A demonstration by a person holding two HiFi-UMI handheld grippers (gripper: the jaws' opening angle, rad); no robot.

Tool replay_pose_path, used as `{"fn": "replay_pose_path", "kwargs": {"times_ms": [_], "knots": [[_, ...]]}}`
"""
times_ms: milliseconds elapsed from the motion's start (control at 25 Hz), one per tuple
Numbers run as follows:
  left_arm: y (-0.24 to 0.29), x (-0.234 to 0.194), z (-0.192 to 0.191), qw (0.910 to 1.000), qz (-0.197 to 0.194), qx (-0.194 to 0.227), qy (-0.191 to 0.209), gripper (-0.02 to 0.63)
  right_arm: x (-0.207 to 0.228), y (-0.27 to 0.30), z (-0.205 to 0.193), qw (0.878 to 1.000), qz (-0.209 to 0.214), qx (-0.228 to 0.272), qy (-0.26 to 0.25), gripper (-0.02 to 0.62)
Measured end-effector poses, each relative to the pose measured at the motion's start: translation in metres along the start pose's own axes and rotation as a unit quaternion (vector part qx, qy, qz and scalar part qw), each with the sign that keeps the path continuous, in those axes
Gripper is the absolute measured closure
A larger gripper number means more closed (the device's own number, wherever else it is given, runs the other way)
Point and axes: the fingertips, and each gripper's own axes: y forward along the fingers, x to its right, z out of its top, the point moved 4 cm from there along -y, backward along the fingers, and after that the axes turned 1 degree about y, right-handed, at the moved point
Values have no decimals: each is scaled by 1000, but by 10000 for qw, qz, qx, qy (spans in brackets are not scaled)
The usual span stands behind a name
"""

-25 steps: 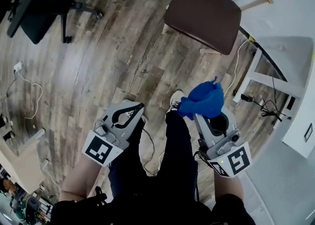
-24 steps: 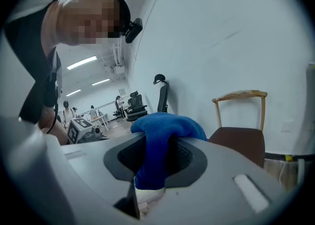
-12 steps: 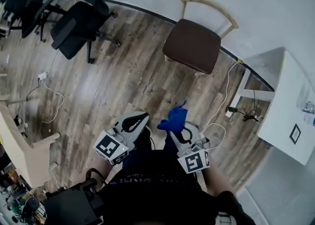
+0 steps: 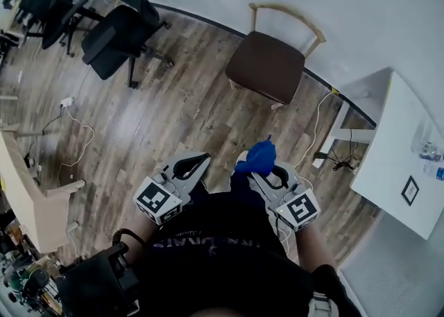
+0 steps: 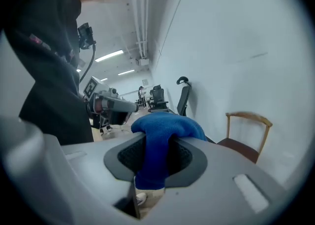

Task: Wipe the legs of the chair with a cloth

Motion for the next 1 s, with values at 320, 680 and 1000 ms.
{"fn": "replay_pose_path", "kwargs": {"times_ms": [320,680,1000], "knots": [[-23,4,2,9986,-403,240,-261,598,-40,-10,42,9906,-814,612,914,494],[-109,-9,-8,9974,-578,361,-216,598,-128,14,55,9796,-1299,928,1221,494],[-172,-9,-27,9963,-703,429,-240,598,-203,38,48,9782,-1425,913,1202,494]]}}
